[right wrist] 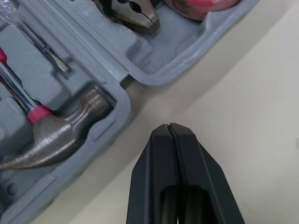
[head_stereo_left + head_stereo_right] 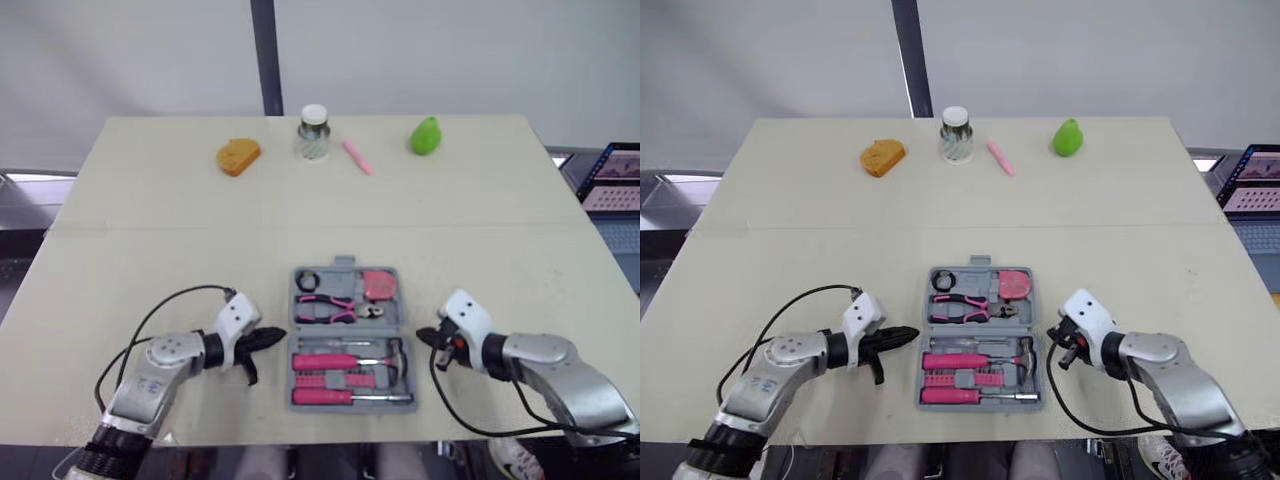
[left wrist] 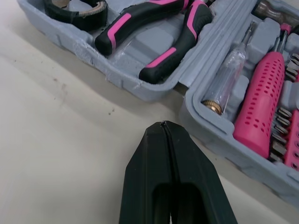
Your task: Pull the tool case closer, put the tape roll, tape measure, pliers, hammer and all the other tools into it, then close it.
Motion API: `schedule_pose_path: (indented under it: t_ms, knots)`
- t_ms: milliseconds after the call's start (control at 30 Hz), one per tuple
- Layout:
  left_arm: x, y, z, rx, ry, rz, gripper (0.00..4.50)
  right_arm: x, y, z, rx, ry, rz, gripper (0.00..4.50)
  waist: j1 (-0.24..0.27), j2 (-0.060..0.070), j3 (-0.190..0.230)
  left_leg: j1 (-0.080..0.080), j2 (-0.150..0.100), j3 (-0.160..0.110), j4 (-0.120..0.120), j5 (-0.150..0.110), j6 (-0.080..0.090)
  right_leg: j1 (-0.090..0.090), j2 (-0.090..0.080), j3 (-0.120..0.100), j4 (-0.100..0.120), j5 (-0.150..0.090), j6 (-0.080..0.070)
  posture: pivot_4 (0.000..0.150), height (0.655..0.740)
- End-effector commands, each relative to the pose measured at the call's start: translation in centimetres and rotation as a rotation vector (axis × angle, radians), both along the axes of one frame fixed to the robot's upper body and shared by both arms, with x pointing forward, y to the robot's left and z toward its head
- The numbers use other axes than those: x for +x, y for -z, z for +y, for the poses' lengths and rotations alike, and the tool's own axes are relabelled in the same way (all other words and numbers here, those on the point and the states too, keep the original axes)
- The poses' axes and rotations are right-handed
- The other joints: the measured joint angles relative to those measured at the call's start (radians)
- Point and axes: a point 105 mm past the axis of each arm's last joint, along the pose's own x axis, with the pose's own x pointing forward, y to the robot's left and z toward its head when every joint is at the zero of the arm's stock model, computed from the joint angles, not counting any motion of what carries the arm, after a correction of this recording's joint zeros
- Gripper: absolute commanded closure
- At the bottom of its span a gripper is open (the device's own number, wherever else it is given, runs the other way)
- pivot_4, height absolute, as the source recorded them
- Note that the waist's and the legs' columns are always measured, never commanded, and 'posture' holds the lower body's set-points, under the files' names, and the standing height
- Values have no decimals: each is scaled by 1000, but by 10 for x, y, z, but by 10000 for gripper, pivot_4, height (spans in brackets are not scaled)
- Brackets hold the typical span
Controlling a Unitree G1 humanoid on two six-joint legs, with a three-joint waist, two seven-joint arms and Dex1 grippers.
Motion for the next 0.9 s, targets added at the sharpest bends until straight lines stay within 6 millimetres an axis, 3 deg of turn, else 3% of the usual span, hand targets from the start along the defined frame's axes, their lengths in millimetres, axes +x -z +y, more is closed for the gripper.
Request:
schedule_pose_path:
  t_ms: [33,667,900]
  knots:
    - [1,0,-3,8,11,-7,45000,4,-3,5,0,-3,-19,44652,-2,0,0,0,0,0,0,0,0,0,0,0,0,0,0,1500,6950]
    - [8,13,-17,13,32,-10,45000,8,0,28,21,-42,-16,44652,0,0,0,0,0,-1,0,1,0,0,0,-2,1,0,0,1500,6950]
    - [0,17,-18,11,44,4,45000,7,0,30,23,-48,-11,44652,0,0,-1,0,-1,-2,0,2,0,1,0,-2,2,0,0,1500,6950]
